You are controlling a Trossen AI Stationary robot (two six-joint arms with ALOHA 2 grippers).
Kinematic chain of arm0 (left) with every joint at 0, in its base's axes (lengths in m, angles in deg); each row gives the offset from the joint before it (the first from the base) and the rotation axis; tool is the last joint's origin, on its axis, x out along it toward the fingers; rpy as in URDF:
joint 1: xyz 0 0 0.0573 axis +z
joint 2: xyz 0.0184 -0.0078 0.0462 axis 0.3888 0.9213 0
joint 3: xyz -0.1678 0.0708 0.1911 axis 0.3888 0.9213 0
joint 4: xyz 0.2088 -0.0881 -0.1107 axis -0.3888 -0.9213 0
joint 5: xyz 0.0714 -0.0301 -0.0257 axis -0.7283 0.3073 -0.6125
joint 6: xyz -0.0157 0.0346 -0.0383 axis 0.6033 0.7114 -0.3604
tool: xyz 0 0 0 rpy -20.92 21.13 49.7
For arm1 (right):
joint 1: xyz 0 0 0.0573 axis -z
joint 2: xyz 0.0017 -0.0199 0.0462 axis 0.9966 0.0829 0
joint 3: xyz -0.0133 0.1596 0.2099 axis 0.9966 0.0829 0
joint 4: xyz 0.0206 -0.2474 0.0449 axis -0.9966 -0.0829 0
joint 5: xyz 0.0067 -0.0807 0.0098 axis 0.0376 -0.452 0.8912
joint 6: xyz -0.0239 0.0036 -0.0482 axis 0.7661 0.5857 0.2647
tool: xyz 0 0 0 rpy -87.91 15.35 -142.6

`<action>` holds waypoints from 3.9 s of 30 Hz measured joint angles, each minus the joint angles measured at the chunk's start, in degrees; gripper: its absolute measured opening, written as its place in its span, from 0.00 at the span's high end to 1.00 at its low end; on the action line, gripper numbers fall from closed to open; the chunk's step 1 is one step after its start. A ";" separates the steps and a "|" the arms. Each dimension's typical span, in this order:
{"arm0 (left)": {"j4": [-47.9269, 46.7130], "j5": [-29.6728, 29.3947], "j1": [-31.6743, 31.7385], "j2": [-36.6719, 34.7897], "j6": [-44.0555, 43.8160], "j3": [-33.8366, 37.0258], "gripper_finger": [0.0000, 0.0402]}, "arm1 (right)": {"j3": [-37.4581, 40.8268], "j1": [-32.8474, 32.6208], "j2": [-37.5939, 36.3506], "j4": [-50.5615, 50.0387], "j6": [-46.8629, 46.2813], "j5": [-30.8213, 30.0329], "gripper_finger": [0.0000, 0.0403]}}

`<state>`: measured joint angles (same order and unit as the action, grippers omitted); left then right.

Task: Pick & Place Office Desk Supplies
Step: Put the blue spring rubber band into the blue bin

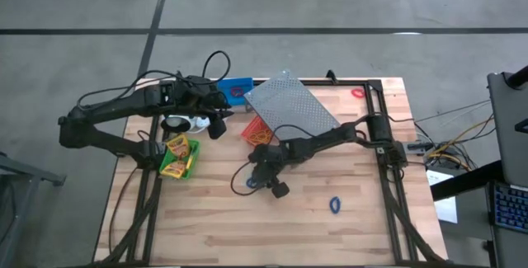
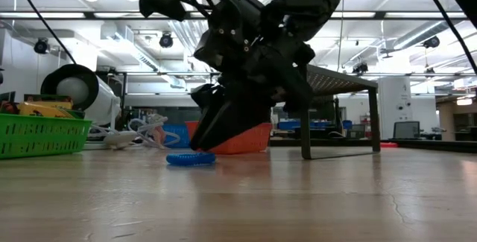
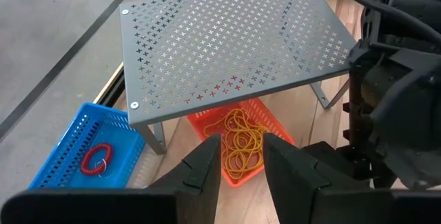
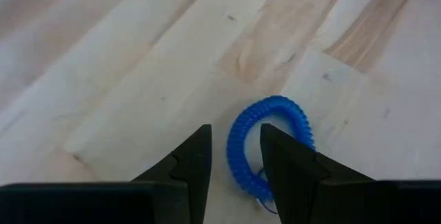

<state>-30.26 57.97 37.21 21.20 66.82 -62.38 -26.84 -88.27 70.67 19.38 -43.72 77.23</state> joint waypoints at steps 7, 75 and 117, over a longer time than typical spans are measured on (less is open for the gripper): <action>0.00 0.00 0.00 0.00 0.00 0.00 0.72 | -1.88 -0.21 0.15 -3.06 4.10 -2.83 0.72; 0.00 0.02 0.00 0.02 0.00 0.00 0.72 | -8.11 -4.09 0.59 -16.83 8.70 -12.67 0.94; 0.00 0.00 -0.02 0.02 0.00 0.00 0.72 | -11.54 -6.60 -16.37 -29.61 10.95 -61.19 0.95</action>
<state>-30.26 57.97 37.19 21.23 66.82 -62.38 -38.38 -94.87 54.30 -10.23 -32.77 16.04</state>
